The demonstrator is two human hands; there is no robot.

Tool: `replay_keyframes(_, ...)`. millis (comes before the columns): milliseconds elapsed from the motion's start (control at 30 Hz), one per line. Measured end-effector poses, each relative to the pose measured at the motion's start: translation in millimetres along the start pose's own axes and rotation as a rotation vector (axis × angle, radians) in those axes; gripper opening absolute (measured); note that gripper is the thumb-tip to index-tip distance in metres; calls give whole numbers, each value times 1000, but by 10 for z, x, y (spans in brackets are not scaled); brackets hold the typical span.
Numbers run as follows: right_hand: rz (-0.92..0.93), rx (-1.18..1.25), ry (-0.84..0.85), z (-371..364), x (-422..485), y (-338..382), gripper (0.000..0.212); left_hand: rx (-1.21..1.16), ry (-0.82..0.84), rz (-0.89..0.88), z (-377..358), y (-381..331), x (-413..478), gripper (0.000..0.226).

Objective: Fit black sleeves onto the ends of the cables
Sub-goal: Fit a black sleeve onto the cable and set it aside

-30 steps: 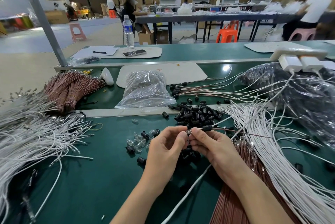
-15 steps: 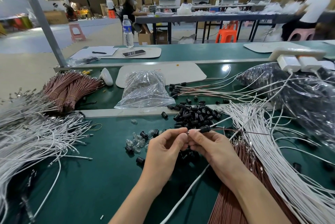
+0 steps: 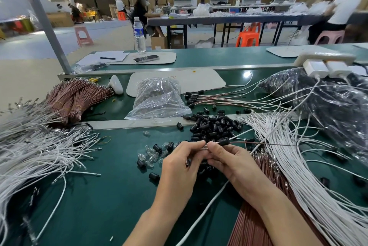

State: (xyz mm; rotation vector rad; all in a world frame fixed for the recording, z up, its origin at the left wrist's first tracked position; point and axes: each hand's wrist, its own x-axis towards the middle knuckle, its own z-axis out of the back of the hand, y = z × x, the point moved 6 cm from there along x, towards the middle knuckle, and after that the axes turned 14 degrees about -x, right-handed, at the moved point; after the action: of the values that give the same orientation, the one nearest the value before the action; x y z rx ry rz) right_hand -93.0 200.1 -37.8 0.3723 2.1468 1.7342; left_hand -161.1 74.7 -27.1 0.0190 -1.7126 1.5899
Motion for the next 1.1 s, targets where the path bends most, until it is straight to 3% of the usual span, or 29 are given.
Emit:
replay_keyframes(500,-57,52,22,-43,-3,7,25,173,71,-135,8,-135,16,15)
replay_keyframes(800,-28,33,-6,-34,-12,31,21,208,88,-111,5,-120,6,18)
replay_keyframes(1100,-28,107,13,-71,-16,46,36,192,14,-85,63,-159,26,14)
